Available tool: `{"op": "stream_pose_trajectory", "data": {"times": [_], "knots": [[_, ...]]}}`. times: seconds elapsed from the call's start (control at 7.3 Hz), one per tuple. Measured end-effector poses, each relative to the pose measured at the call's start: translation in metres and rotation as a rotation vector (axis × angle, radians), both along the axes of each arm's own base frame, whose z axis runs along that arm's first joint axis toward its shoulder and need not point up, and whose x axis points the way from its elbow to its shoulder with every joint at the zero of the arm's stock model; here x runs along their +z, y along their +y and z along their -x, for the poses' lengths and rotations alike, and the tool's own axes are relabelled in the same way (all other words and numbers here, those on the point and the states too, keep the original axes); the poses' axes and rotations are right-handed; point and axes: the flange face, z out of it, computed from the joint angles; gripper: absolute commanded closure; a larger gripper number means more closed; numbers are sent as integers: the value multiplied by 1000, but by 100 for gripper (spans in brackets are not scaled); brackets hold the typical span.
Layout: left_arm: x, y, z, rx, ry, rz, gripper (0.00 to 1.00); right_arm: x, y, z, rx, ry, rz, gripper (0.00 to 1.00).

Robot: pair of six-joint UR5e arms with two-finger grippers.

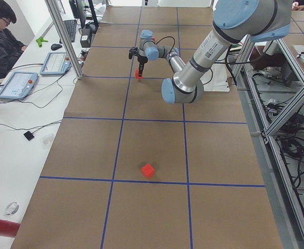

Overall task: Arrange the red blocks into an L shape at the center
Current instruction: 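Carry the cube to the grid center and set it down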

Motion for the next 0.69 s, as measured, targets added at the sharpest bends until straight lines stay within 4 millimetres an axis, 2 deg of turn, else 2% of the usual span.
{"op": "stream_pose_trajectory", "data": {"times": [0.14, 0.27, 0.41, 0.69], "knots": [[2, 3, -4, -2, -2, 11, 100, 0, 0, 0, 0, 0, 0, 1], [3, 5, -6, -20, 3, 34, 70, 0, 0, 0, -1, 0, 0, 1], [3, 6, -7, -39, 10, 55, 1, 1, 0, 0, -1, 1, 2, 1], [6, 8, -8, -43, 9, 65, 0, 2, 0, 0, -1, 1, 4, 1]]}}
